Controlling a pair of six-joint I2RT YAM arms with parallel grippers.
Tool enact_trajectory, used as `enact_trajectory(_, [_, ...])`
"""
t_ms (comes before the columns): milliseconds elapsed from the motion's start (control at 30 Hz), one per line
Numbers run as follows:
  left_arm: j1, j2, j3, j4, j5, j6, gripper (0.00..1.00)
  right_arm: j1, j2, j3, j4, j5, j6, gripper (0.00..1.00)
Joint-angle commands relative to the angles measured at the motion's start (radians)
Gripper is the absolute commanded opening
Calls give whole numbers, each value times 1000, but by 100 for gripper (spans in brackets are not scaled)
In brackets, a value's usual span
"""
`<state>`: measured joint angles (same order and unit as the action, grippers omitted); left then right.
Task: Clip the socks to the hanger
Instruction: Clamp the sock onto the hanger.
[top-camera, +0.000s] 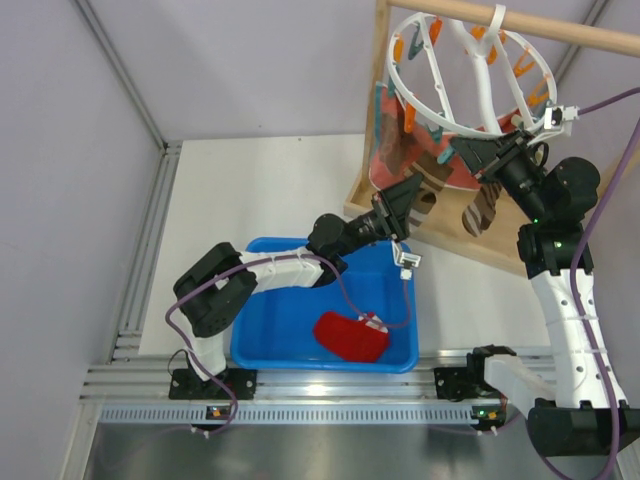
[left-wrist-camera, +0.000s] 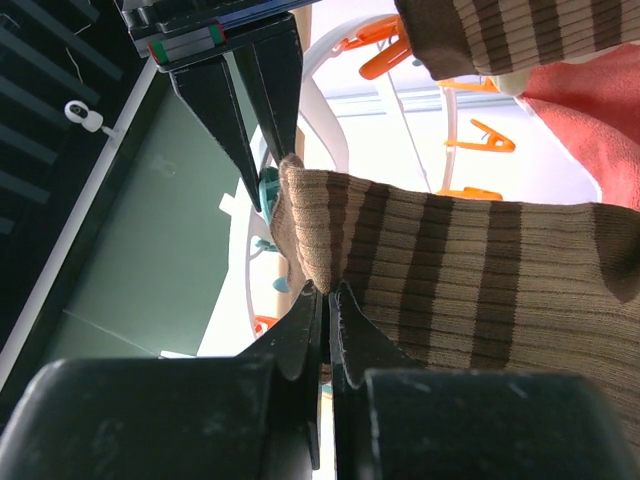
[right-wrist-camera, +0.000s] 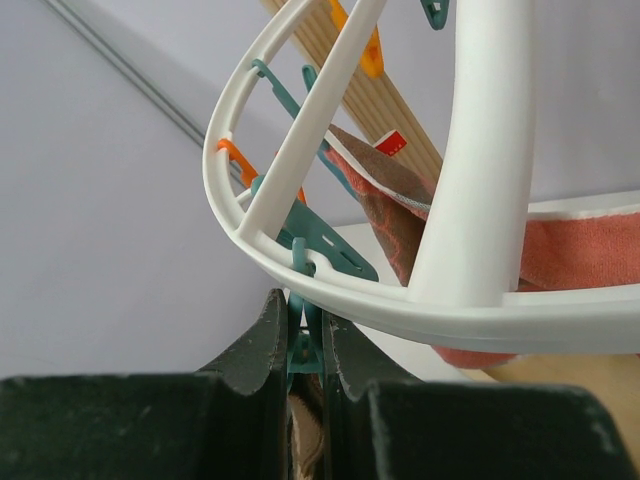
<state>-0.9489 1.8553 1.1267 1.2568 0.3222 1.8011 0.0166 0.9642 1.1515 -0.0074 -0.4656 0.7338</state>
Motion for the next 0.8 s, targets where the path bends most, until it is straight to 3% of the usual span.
enact_trajectory(0, [4, -7, 50, 43, 21, -16, 0, -9, -9, -6, 58, -21, -11, 0])
enact_trajectory(533, [2, 22, 110, 1, 43, -5, 0, -9, -9, -4, 66, -56, -19, 1])
enact_trajectory(600, [2, 25, 114, 0, 46, -3, 0, -9, -5, -3, 69, -65, -14, 9])
enact_trajectory(633, [2, 27, 114, 0, 48, -2, 0, -9, -5, -1, 69, -67, -16, 19])
enact_trajectory(767, [2, 33, 122, -3, 52, 0, 0, -9, -7, 2, 69, -79, -14, 34])
